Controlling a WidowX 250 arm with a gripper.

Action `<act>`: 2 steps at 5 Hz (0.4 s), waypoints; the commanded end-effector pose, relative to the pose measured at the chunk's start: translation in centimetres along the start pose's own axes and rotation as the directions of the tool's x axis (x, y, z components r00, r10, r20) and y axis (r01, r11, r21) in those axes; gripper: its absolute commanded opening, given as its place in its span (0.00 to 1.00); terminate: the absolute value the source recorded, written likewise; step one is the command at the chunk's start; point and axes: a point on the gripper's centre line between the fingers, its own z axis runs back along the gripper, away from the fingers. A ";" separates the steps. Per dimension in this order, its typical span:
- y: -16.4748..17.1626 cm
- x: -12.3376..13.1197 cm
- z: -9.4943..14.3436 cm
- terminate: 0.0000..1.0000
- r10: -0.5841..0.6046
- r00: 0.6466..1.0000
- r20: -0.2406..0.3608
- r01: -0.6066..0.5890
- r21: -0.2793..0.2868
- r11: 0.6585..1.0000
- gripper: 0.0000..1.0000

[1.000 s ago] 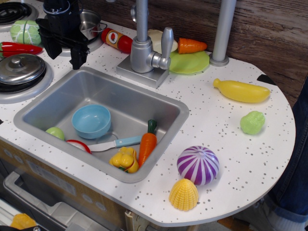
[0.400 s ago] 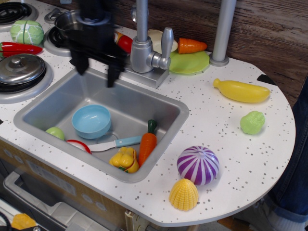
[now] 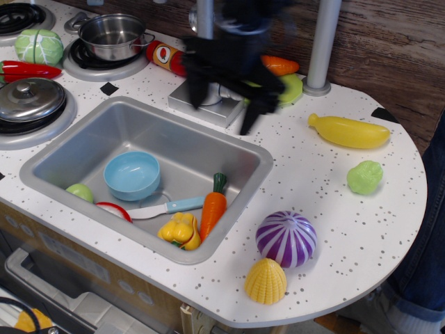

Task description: Put broccoli in bowl

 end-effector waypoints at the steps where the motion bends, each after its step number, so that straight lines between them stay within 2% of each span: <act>1: -6.8 2.1 2.2 0.00 0.058 0.998 0.013 -0.058 -0.031 0.998 1.00; 2: -12.0 2.9 1.9 0.00 0.097 0.995 0.023 -0.096 -0.051 0.994 1.00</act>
